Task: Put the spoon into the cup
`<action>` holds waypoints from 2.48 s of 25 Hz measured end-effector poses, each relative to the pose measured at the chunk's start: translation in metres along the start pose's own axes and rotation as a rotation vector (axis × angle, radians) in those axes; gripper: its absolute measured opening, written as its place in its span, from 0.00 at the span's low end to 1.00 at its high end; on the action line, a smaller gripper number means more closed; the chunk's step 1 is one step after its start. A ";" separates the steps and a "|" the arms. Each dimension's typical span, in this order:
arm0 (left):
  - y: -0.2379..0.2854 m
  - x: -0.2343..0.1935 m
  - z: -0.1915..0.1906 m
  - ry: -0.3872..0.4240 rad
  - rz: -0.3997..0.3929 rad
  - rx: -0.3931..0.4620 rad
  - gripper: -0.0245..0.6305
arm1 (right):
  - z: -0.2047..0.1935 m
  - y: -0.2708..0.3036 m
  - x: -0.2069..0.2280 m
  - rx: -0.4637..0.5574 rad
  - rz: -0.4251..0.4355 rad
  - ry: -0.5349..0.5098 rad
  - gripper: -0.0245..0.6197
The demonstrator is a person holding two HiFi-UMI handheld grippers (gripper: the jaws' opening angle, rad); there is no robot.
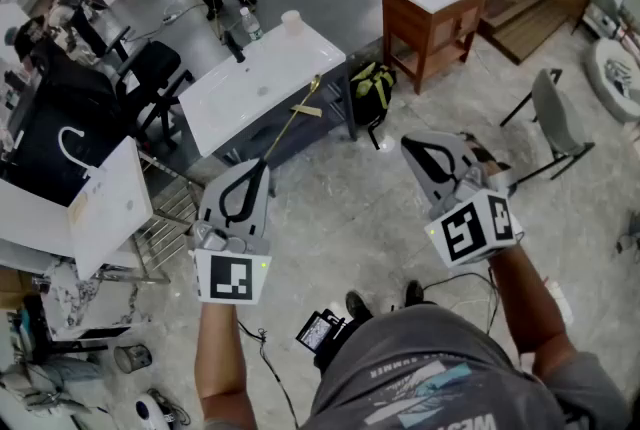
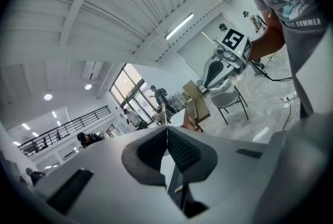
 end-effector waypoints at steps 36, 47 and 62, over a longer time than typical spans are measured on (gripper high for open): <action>-0.022 -0.040 -0.058 -0.038 -0.021 0.123 0.04 | 0.049 -0.001 -0.010 -0.045 -0.150 0.042 0.09; 0.039 -0.040 -0.050 -0.054 0.015 0.024 0.04 | 0.008 0.038 0.040 0.029 -0.109 0.043 0.09; 0.166 -0.045 -0.036 -0.102 0.065 -0.090 0.04 | -0.073 0.122 0.129 0.107 -0.020 0.063 0.09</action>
Point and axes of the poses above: the fingertips, and each gripper's own axes: y forward along the fingers, x to its right, z out of its top, the point moved 2 cm from there along -y, backward along the fingers, and after that the axes turned 8 degrees about -x, right-handed, at the moved point
